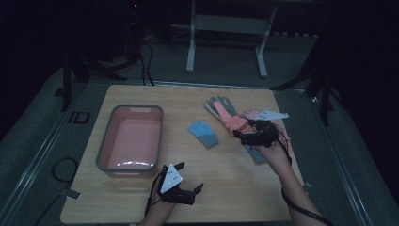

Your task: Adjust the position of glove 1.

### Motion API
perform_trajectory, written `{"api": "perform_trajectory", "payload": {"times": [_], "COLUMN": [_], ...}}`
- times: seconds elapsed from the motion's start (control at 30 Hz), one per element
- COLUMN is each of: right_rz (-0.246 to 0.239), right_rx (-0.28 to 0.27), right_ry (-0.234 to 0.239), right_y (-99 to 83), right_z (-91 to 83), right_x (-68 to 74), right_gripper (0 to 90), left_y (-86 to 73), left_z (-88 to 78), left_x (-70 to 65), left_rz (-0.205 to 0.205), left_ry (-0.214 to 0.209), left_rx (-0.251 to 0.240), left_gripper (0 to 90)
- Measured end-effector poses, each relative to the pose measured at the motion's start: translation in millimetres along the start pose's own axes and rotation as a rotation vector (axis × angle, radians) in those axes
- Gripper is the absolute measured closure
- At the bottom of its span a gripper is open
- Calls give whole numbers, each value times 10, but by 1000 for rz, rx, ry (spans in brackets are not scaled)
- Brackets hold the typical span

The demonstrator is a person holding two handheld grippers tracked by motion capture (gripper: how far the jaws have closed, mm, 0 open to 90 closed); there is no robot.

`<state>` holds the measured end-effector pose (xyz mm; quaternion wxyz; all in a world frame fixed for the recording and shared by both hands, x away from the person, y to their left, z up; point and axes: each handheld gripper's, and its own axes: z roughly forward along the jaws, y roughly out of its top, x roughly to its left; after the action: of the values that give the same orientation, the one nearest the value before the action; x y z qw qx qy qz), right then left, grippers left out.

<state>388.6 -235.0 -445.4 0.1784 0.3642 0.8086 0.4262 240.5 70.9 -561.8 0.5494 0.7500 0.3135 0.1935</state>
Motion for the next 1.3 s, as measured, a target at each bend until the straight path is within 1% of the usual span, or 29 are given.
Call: {"api": "perform_trajectory", "payload": {"times": [0.1, 0.17, 0.2, 0.27, 0.33, 0.4, 0.5, 0.53, 0.6, 0.63, 0.7, 0.77, 0.8, 0.83, 0.87, 0.9, 0.97, 1.0, 1.07, 1.1, 1.13, 1.17, 1.2, 1.27, 1.3], "right_rz": [-10, -26, -33, -59, -81, -70, -94, -101, -102, -105, -116, -119, -119, -134, -134, -142, -144, -144, -137, -137, -126, -110, -95, -94, -94], "right_rx": [17, 33, 46, 62, 90, 112, 144, 151, 160, 163, 171, 176, 176, 180, 180, 181, 190, 190, 203, 203, 216, 232, 237, 253, 253], "right_ry": [24, 26, 31, 21, 9, 39, 51, 59, 66, 78, 78, 96, 96, 94, 94, 101, 98, 98, 104, 104, 114, 132, 137, 140, 140], "right_y": [19, 32, 38, 44, 46, 46, 46, 49, 54, 57, 60, 66, 66, 73, 73, 80, 88, 88, 90, 90, 84, 80, 75, 53, 53], "right_z": [120, 214, 256, 335, 423, 514, 656, 699, 774, 827, 905, 968, 968, 1040, 1040, 1102, 1168, 1168, 1271, 1271, 1344, 1384, 1413, 1487, 1487], "right_x": [21, 49, 60, 82, 108, 135, 194, 210, 230, 243, 264, 278, 278, 299, 299, 307, 305, 305, 287, 287, 265, 244, 232, 213, 213], "right_gripper": [248, 306, 313, 379, 397, 410, 436, 469, 474, 485, 508, 527, 527, 557, 557, 577, 597, 597, 612, 612, 622, 621, 622, 622, 622], "left_y": [0, 0, 0, -1, -1, -1, -1, -1, -1, -1, -1, -2, -2, -1, -2, -2, -3, -3, -3, -3, -3, -3, -4, -4, -4], "left_z": [0, 0, 0, 0, -1, -1, -1, -1, -2, -2, -3, -4, -4, -4, -4, -5, -5, -5, -6, -6, -8, -8, -9, -10, -10], "left_x": [-2, -2, -1, -1, -1, -4, -2, -2, 0, 0, 0, 2, 2, 4, 5, 2, 2, 2, 2, 2, 6, 6, 8, 11, 11], "left_rz": [3, 2, 2, 2, 2, 3, 3, 1, 1, 1, 0, 0, 0, 0, 0, -2, -2, -2, -2, -3, -4, -4, -6, -9, -9], "left_ry": [0, 0, -2, -3, -6, -7, -8, -8, -11, -12, -14, -15, -15, -16, -16, -18, -20, -20, -21, -21, -24, -24, -24, -27, -27], "left_rx": [0, 0, 0, -1, 1, 1, 1, 0, 0, 0, 0, 0, 0, 1, 1, 0, 1, 1, 1, 1, 1, 1, 0, -2, -2], "left_gripper": [11, 11, 11, 11, 11, 11, 11, 11, 11, 11, 11, 11, 11, 11, 11, 11, 11, 11, 11, 11, 11, 11, 11, 11, 11]}}
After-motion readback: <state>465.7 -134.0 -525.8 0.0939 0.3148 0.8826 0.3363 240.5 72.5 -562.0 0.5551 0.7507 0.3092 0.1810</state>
